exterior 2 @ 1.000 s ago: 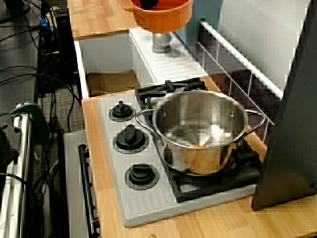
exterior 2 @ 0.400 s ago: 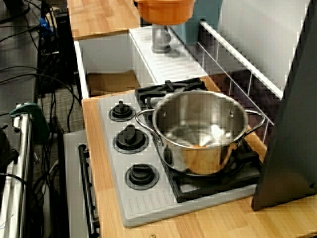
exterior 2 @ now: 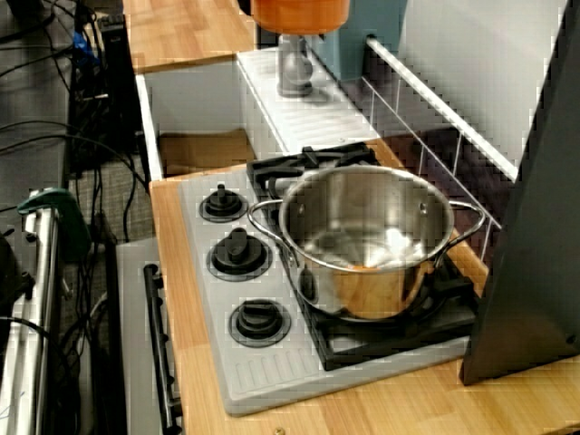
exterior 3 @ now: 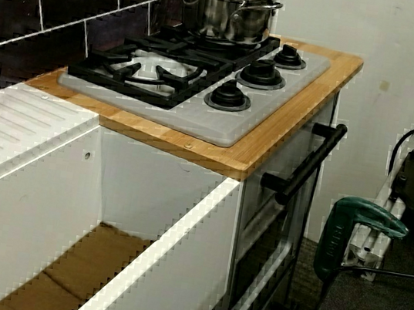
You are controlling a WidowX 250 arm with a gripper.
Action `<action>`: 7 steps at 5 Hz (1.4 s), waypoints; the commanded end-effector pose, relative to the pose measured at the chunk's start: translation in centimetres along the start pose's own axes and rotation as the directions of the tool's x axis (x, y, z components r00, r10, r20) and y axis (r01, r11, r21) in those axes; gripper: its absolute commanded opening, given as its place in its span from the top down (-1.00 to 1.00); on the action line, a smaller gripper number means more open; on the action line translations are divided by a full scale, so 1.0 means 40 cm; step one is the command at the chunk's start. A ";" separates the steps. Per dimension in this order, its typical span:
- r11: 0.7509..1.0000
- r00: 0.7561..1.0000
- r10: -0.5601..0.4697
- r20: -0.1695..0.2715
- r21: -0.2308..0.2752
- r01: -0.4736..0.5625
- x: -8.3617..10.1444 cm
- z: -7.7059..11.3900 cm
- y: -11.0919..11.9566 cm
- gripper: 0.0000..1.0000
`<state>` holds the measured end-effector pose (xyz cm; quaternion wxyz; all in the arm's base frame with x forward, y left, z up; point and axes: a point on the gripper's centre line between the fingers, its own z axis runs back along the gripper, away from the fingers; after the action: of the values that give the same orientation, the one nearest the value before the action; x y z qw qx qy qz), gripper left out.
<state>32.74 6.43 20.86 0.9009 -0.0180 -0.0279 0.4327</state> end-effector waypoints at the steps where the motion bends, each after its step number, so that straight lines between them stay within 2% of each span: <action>1: 0.993 0.993 0.114 0.026 -0.031 -0.113 0.019 0.045 0.018 1.00; 2: 0.988 0.988 0.150 0.025 -0.038 -0.149 0.020 0.045 0.025 1.00; 3: 0.996 0.996 0.080 0.049 -0.036 -0.078 0.012 0.046 0.018 1.00; 4: 1.000 0.995 0.014 0.101 -0.007 -0.013 0.002 0.046 0.012 1.00; 5: 0.989 0.975 -0.149 0.163 0.007 0.150 -0.023 0.043 -0.001 1.00; 6: 0.951 0.916 -0.303 0.264 0.020 0.309 -0.050 0.041 -0.024 1.00; 7: 0.913 0.871 -0.405 0.279 0.065 0.403 -0.058 0.046 -0.043 1.00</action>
<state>33.06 3.41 20.62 0.9628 0.0568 -0.1216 0.2346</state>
